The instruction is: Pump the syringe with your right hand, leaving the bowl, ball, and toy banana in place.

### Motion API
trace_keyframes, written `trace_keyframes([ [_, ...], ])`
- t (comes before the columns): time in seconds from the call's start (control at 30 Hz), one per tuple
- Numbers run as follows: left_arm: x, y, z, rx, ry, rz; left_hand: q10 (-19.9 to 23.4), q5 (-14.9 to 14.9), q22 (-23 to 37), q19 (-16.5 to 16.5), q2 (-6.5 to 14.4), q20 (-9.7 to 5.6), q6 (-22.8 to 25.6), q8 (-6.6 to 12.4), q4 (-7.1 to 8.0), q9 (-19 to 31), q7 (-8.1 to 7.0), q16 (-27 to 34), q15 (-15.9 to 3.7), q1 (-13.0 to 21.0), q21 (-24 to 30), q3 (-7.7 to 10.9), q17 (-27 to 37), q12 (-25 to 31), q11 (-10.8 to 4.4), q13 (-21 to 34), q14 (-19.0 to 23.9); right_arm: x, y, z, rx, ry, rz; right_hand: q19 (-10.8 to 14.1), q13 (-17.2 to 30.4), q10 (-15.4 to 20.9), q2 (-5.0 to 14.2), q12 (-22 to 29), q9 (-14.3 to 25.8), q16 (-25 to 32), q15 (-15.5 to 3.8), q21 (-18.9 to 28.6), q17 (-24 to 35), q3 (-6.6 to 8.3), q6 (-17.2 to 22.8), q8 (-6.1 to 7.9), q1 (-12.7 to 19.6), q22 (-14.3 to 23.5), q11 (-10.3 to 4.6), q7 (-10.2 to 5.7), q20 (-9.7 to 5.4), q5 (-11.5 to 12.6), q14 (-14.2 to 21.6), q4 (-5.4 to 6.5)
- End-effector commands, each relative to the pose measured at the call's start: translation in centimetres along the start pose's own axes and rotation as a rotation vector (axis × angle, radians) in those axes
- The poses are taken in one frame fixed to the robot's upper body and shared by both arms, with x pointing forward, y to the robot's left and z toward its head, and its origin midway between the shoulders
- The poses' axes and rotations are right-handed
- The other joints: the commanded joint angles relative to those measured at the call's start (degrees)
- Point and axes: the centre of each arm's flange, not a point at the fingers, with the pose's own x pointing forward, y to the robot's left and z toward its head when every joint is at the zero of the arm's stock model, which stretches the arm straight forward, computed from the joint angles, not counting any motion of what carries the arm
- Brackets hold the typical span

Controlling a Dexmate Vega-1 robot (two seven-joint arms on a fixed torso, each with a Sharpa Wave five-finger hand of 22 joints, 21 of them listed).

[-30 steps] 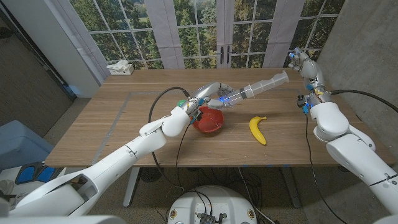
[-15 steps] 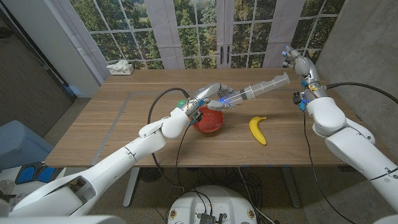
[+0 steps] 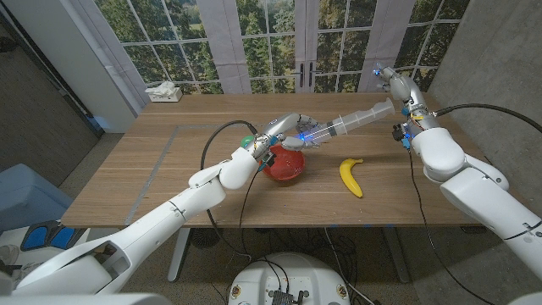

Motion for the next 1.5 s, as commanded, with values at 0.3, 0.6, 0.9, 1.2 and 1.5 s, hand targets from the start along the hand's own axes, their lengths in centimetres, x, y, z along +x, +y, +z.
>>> trace_keyframes([
  [0.3,0.7,0.0,-0.4,-0.011,-0.015,0.026,8.8,0.4,-0.1,0.5,10.7,-6.62,9.1,-0.10,0.16,0.2,-5.42,-0.3,-10.64,9.9,0.7,0.20,0.2,-0.5,-9.61,0.3,7.4,0.2,1.6,1.7,-0.151,0.018,0.074,-0.2,0.2,0.3,2.26,-0.1,0.3,-0.6,-0.61,-0.7,0.4,-0.26,0.2,-0.07,-2.0,0.3,-0.64,-0.61,0.36,0.3,-0.2,1.41],
  [0.6,0.9,0.2,-0.4,-0.012,-0.023,0.029,8.8,0.4,-0.2,0.4,10.7,-6.59,9.1,-0.28,0.17,0.2,-5.46,-0.4,-10.64,9.9,1.0,0.12,0.3,-0.7,-9.69,0.3,7.5,0.4,2.4,1.9,-0.201,0.040,0.117,-0.5,0.2,0.2,2.16,-0.1,0.3,-0.9,-0.98,-1.2,0.4,-0.59,-0.2,-0.21,-2.9,0.3,-1.05,-0.87,0.89,0.4,-0.4,2.30],
  [0.9,1.1,0.1,-0.5,-0.021,-0.030,0.030,9.0,0.4,-0.3,0.2,10.7,-6.58,9.3,-0.42,0.13,0.2,-5.39,-0.6,-10.65,10.0,1.4,0.04,0.3,-0.8,-9.62,0.3,7.5,0.6,3.3,2.4,-0.230,0.044,0.166,-0.4,0.1,0.2,2.03,-0.1,0.3,-1.0,-0.98,-1.5,0.4,-0.86,-0.9,-0.44,-3.6,0.3,-1.05,-0.94,0.93,0.5,-0.3,3.02],
  [1.2,1.1,0.0,-0.6,-0.030,-0.029,0.026,9.3,0.4,-0.4,0.1,10.7,-6.56,9.5,-0.58,0.13,0.3,-5.18,-0.7,-10.64,10.0,1.8,-0.04,0.3,-0.9,-9.55,0.3,7.7,0.3,3.8,3.1,-0.230,0.025,0.177,0.1,0.1,0.2,2.00,-0.1,0.3,-1.1,-0.97,-1.7,0.4,-1.01,-1.3,-0.49,-4.0,0.3,-0.97,-0.82,0.66,0.6,-0.1,3.64],
  [1.5,1.2,-0.1,-0.7,-0.040,-0.032,0.031,9.3,0.4,-0.5,-0.1,10.7,-6.55,9.6,-0.73,0.11,0.3,-5.26,-0.8,-10.64,10.1,2.1,-0.10,0.3,-1.1,-9.47,0.3,7.8,0.2,4.3,3.5,-0.224,0.008,0.186,0.4,0.1,0.2,2.09,-0.1,0.3,-1.2,-1.10,-2.0,0.4,-1.06,-1.4,-0.44,-4.3,0.3,-0.94,-0.71,0.31,0.8,0.1,4.31],
])
